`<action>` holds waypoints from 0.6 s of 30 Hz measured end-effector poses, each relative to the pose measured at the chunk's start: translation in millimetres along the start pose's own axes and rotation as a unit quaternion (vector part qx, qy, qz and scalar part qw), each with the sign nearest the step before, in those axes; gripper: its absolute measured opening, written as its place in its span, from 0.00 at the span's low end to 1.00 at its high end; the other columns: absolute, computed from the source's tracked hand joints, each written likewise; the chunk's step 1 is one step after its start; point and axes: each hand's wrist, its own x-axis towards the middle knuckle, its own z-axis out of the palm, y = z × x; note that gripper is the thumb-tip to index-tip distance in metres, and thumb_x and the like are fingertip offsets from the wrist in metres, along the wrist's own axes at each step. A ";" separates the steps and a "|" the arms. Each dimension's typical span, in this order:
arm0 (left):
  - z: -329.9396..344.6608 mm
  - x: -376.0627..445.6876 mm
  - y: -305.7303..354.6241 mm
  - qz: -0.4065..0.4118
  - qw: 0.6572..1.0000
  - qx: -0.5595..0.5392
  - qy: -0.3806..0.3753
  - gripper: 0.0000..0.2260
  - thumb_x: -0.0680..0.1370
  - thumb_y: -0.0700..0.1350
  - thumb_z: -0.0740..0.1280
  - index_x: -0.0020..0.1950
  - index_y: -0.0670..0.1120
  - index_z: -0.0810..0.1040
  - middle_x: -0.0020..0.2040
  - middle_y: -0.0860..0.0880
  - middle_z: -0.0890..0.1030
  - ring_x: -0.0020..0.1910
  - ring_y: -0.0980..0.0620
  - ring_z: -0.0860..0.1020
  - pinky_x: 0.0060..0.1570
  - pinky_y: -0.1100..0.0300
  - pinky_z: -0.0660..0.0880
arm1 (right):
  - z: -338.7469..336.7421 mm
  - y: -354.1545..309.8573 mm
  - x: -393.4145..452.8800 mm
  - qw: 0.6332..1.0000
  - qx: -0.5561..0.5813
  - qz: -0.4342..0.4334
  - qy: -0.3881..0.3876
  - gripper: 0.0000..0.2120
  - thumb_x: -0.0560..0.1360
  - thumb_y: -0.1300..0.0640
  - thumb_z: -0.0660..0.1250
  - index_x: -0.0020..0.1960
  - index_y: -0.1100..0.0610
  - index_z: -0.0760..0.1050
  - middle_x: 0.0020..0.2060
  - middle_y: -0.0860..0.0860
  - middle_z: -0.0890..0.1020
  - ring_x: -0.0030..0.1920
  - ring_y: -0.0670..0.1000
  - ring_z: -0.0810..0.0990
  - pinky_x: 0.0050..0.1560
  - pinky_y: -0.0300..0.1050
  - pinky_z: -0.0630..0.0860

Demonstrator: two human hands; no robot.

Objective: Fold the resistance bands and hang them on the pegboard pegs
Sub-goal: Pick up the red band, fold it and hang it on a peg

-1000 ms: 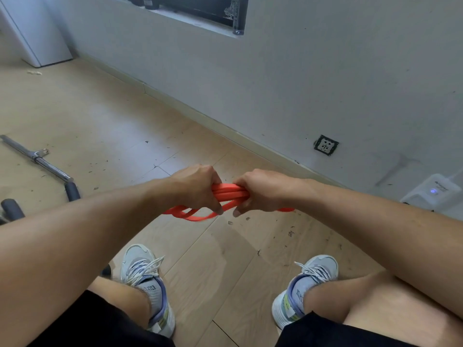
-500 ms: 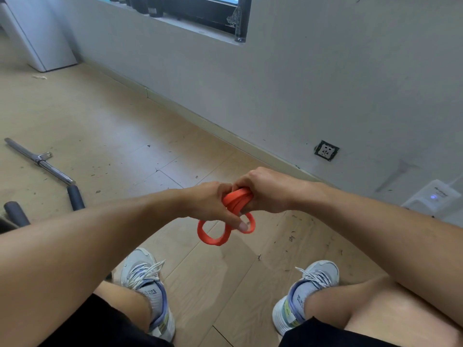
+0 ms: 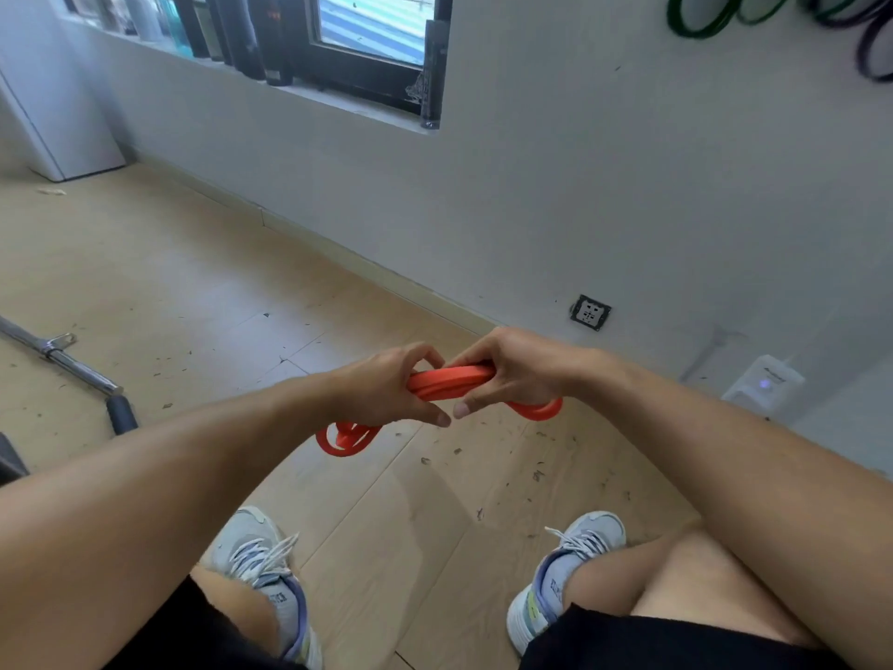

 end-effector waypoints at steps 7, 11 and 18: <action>-11.7 6.9 -0.9 -0.024 0.982 -0.185 0.040 0.21 0.70 0.55 0.78 0.58 0.54 0.75 0.42 0.53 0.86 0.38 0.56 0.81 0.43 0.62 0.76 | -7.3 23.8 -9.0 0.967 0.223 0.009 0.119 0.21 0.74 0.47 0.77 0.66 0.44 0.81 0.41 0.48 0.87 0.38 0.43 0.83 0.46 0.39 0.76; 4.5 44.8 -33.6 -0.046 0.987 -0.148 0.035 0.17 0.69 0.54 0.79 0.52 0.53 0.78 0.41 0.55 0.87 0.36 0.56 0.83 0.42 0.63 0.75 | 21.6 66.5 29.1 0.959 0.267 0.038 0.085 0.19 0.74 0.53 0.78 0.65 0.49 0.83 0.40 0.43 0.88 0.40 0.42 0.81 0.45 0.33 0.74; 3.7 119.0 -73.2 -0.073 0.962 -0.228 0.132 0.23 0.67 0.48 0.81 0.59 0.55 0.81 0.42 0.53 0.87 0.36 0.53 0.85 0.43 0.63 0.80 | 27.4 127.2 106.4 0.939 0.317 0.080 0.107 0.19 0.73 0.49 0.79 0.64 0.44 0.84 0.45 0.45 0.89 0.42 0.46 0.83 0.51 0.43 0.75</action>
